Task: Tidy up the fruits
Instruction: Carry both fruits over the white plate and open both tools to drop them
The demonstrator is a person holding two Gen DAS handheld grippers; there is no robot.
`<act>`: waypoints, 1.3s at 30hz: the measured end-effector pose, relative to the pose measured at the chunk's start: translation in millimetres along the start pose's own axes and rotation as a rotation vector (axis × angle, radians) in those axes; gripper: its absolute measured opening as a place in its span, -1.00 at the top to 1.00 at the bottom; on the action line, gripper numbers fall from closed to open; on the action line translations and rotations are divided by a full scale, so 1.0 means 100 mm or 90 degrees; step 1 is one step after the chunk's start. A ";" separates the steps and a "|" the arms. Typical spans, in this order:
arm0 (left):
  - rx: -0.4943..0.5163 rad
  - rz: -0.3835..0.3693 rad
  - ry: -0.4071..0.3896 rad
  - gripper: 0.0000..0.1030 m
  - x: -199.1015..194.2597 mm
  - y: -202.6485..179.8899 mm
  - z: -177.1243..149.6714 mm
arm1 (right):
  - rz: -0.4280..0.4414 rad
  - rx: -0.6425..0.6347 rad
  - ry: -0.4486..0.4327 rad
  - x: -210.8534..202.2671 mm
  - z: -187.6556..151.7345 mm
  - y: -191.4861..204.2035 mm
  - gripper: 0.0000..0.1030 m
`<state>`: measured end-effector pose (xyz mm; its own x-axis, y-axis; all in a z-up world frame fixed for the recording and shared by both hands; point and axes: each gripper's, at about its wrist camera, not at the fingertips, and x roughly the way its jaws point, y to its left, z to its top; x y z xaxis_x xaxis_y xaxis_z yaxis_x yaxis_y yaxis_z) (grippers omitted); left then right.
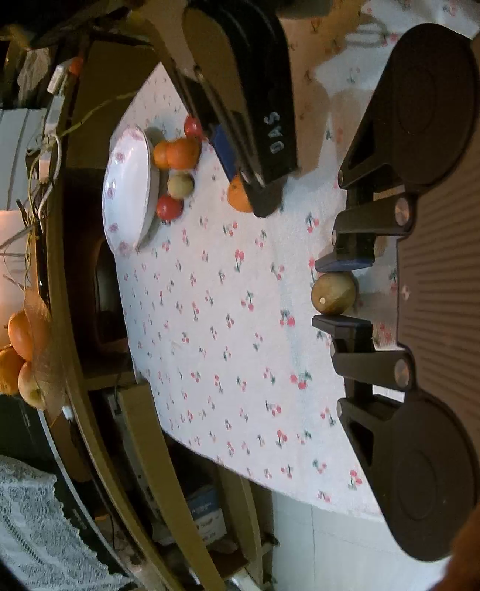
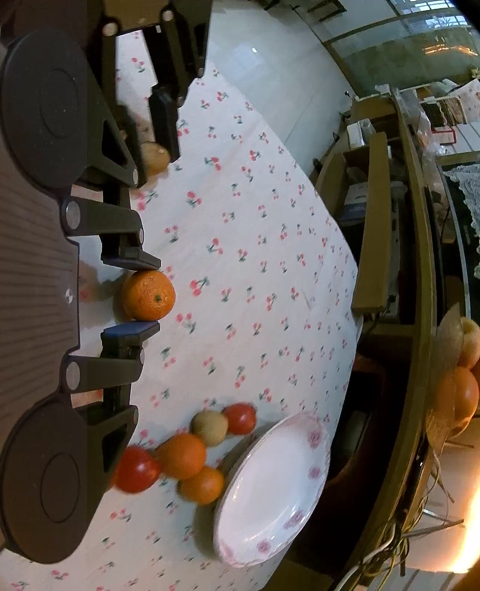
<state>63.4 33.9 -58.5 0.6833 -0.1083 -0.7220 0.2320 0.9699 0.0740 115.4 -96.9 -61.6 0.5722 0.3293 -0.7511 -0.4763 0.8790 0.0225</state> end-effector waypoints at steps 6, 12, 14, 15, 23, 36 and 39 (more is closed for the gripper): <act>0.024 -0.009 -0.003 0.41 0.01 -0.07 -0.01 | 0.004 -0.012 0.009 0.02 -0.05 -0.01 0.39; 0.046 0.000 -0.007 0.39 0.00 -0.11 -0.01 | 0.001 -0.016 0.000 0.02 -0.04 0.00 0.26; 0.040 0.002 -0.003 0.36 0.00 -0.10 0.00 | -0.001 -0.015 0.001 0.02 -0.06 -0.01 0.26; 0.039 0.003 -0.002 0.35 0.00 -0.10 0.00 | -0.001 -0.013 0.001 0.01 -0.06 -0.01 0.26; 0.030 -0.003 0.014 0.43 -0.02 -0.19 0.09 | -0.009 0.007 0.003 -0.21 -0.10 -0.08 0.41; 0.045 -0.039 -0.055 0.43 0.13 -0.51 1.08 | -0.103 0.092 -0.080 -0.64 0.20 -0.79 0.41; 0.027 -0.053 -0.060 0.43 0.36 -0.54 1.33 | -0.126 0.105 -0.076 -0.51 0.29 -0.99 0.41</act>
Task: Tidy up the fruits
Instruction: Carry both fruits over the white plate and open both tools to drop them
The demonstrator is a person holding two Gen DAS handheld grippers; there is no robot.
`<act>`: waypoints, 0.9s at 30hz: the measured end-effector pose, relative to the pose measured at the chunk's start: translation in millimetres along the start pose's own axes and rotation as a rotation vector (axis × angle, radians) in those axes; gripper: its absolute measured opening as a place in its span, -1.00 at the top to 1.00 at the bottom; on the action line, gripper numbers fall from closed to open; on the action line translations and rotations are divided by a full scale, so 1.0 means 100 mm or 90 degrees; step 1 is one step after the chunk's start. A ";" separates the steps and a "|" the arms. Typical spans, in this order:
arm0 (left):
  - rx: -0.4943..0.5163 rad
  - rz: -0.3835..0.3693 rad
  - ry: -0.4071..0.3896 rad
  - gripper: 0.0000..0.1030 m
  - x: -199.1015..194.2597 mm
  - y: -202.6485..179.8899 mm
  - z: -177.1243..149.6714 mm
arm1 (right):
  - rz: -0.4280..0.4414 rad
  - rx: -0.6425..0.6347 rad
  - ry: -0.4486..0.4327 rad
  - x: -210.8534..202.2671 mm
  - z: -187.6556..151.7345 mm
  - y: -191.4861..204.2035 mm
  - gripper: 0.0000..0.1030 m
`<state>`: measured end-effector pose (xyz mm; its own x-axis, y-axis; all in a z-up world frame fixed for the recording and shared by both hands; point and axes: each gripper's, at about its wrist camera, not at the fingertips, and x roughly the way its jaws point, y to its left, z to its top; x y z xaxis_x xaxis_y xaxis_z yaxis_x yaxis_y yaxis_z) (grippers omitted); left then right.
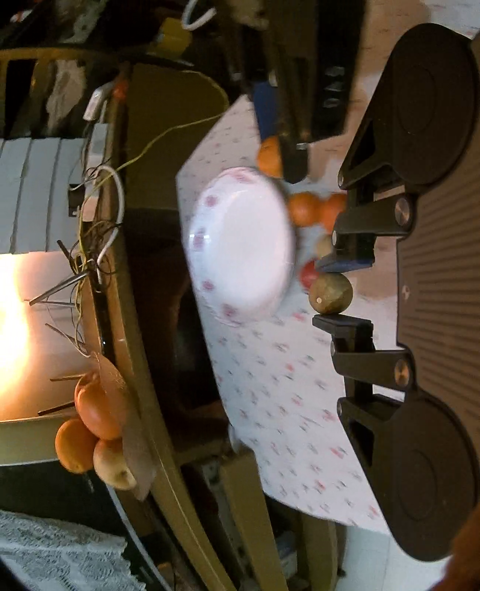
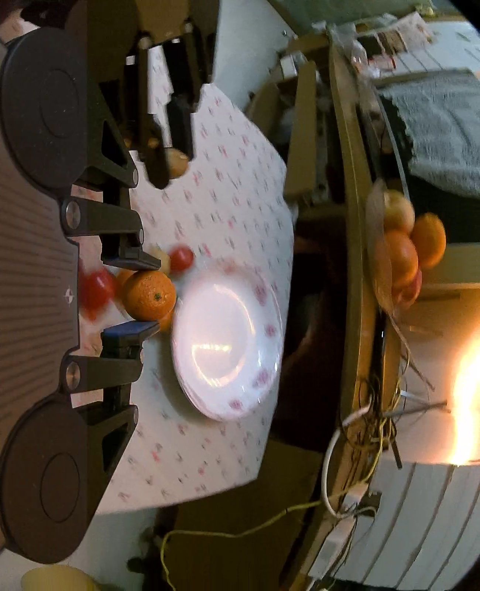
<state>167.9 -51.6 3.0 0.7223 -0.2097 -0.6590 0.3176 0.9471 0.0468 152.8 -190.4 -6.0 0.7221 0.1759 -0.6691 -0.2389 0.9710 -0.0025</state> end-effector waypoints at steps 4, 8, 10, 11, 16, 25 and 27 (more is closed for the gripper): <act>0.002 -0.006 -0.003 0.43 0.29 -0.02 0.21 | -0.020 0.018 -0.003 0.18 0.13 -0.17 0.41; 0.003 -0.014 -0.003 0.43 0.46 -0.02 0.30 | -0.025 0.025 0.001 0.34 0.24 -0.24 0.41; 0.005 -0.016 0.002 0.43 0.55 -0.01 0.33 | -0.024 0.023 0.005 0.42 0.25 -0.25 0.41; 0.009 -0.015 0.003 0.43 0.59 -0.02 0.33 | -0.024 0.022 0.009 0.46 0.25 -0.26 0.41; 0.008 -0.026 0.008 0.43 0.72 -0.04 0.35 | -0.028 0.017 0.030 0.60 0.22 -0.32 0.41; 0.029 -0.025 0.010 0.39 0.78 -0.12 0.35 | -0.034 0.027 0.008 0.59 0.29 -0.45 0.34; 0.031 -0.026 0.012 0.34 0.77 -0.12 0.35 | -0.037 0.031 0.004 0.57 0.29 -0.47 0.32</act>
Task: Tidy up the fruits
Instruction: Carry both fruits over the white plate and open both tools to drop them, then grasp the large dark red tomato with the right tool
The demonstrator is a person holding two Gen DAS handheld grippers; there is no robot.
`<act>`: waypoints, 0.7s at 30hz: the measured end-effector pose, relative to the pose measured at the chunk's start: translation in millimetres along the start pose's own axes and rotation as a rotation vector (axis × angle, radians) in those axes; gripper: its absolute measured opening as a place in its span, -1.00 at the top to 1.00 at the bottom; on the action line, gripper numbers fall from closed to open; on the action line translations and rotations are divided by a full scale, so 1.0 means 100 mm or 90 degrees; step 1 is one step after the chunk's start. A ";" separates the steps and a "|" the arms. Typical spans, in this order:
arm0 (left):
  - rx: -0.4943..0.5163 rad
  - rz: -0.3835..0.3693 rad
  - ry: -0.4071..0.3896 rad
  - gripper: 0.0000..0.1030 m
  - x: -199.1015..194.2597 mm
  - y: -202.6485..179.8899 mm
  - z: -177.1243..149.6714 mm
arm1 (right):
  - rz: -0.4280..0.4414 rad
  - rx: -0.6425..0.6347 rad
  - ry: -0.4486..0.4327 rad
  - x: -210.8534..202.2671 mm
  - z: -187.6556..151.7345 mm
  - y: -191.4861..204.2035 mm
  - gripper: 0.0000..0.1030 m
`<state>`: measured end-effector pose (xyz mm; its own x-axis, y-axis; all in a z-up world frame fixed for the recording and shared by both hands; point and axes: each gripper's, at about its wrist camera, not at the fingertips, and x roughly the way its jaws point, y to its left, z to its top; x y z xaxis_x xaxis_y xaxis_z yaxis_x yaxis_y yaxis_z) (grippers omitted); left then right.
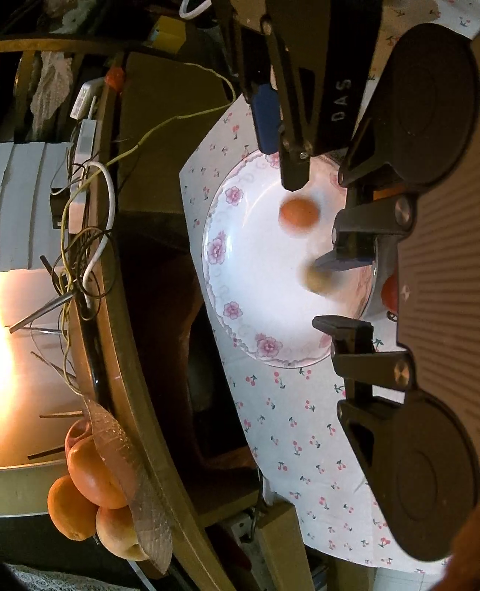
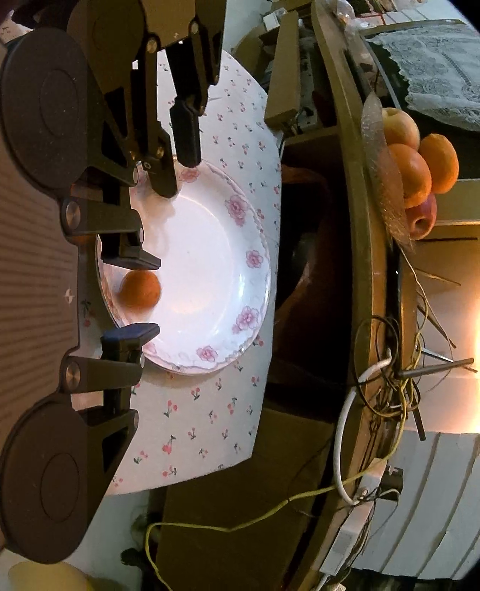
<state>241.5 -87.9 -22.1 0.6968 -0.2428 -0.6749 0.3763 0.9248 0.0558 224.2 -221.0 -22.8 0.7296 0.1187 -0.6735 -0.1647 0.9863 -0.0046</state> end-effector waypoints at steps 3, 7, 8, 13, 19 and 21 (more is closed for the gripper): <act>0.001 0.007 -0.001 0.30 -0.02 0.02 0.00 | 0.007 0.006 -0.004 -0.02 0.00 -0.02 0.25; -0.012 0.009 0.000 0.30 -0.08 0.10 0.01 | 0.003 0.012 -0.010 -0.07 0.01 -0.04 0.24; -0.012 0.011 -0.002 0.30 -0.11 0.12 0.01 | 0.004 0.013 -0.012 -0.10 0.00 -0.05 0.24; -0.018 0.006 -0.004 0.29 -0.25 0.19 -0.03 | 0.014 0.019 -0.004 -0.17 -0.06 -0.07 0.21; -0.027 -0.014 0.005 0.28 -0.38 0.24 -0.11 | 0.026 0.005 0.005 -0.27 -0.18 -0.04 0.08; -0.039 -0.028 0.021 0.28 -0.41 0.24 -0.16 | 0.033 0.006 0.014 -0.32 -0.23 -0.03 0.08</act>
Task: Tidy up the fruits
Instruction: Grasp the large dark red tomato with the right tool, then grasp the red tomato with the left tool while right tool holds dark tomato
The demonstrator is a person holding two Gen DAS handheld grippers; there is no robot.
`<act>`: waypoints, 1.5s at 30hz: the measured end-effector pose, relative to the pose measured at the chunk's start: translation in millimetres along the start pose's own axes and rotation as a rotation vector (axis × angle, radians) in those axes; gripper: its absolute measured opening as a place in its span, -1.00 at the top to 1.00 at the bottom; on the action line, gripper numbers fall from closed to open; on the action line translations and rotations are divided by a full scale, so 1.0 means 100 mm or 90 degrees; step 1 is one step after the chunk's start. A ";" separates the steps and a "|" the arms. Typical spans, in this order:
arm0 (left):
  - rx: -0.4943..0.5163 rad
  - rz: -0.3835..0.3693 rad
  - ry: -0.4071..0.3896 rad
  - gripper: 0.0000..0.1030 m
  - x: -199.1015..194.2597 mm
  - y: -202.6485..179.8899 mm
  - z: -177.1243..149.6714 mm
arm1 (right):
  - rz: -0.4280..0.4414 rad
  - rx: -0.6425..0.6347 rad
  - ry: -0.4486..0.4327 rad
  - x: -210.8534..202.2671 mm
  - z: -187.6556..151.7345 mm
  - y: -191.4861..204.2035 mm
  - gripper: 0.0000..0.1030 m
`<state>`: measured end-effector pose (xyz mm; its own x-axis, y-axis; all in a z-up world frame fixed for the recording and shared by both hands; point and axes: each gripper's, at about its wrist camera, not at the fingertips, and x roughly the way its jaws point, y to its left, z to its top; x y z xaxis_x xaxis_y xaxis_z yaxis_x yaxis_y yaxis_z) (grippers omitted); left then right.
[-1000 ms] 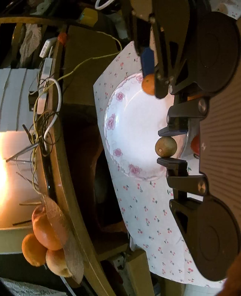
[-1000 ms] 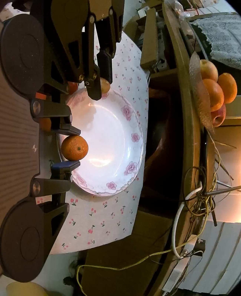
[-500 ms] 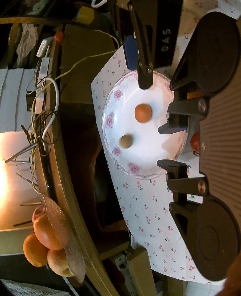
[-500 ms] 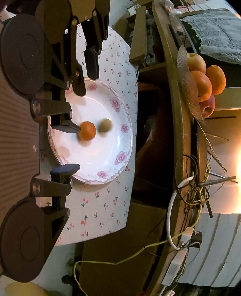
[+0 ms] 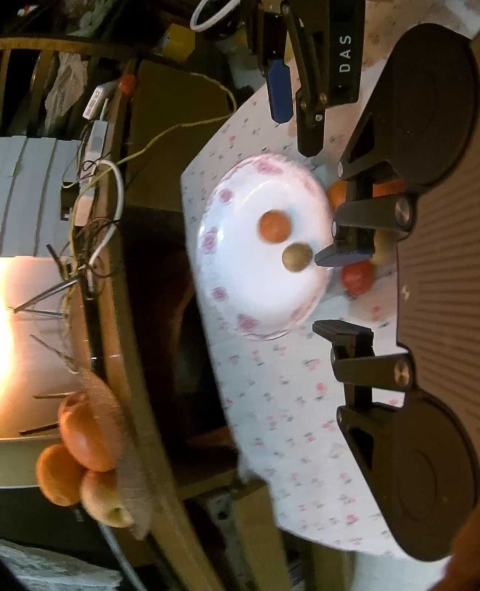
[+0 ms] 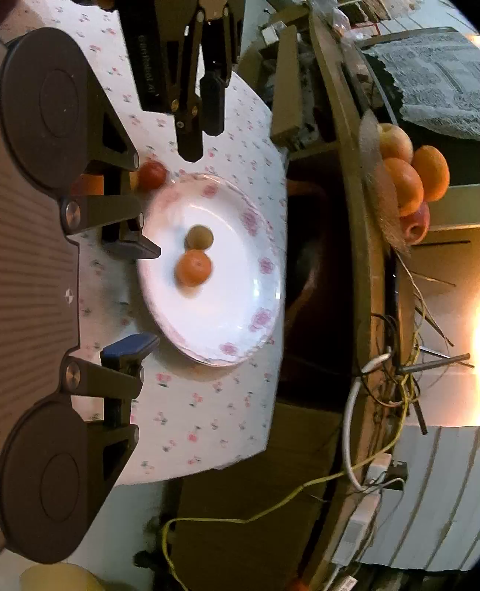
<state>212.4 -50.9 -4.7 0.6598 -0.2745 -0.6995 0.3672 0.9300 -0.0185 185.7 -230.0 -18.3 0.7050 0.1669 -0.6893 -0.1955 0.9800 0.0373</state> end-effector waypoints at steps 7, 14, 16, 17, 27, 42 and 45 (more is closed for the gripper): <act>0.025 -0.031 -0.004 0.28 -0.25 -0.07 -0.11 | 0.017 0.013 0.005 -0.35 -0.22 0.14 -0.04; 0.025 -0.041 -0.018 0.26 -0.48 -0.01 -0.21 | 0.030 0.017 0.036 -0.48 -0.55 0.42 -0.10; 0.027 -0.044 -0.013 0.24 -0.48 0.01 -0.25 | 0.035 0.014 0.048 -0.44 -0.59 0.49 -0.12; 0.029 -0.042 -0.010 0.23 -0.48 0.02 -0.28 | 0.036 0.010 0.053 -0.40 -0.60 0.53 -0.13; 0.046 -0.075 0.035 0.21 -0.28 0.02 -0.47 | 0.058 -0.003 0.097 -0.10 -0.66 0.60 0.13; 0.093 -0.151 0.061 0.21 -0.14 -0.56 -0.50 | -0.007 0.048 0.087 -0.50 -0.75 0.09 0.20; 0.092 -0.132 0.065 0.21 -0.05 -0.67 -0.51 | -0.011 0.071 0.081 -0.57 -0.78 -0.05 0.20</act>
<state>151.3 -99.0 -36.6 0.4939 -0.4217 -0.7604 0.5819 0.8101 -0.0713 93.1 -253.2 -35.7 0.6148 0.1414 -0.7759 -0.1020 0.9898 0.0995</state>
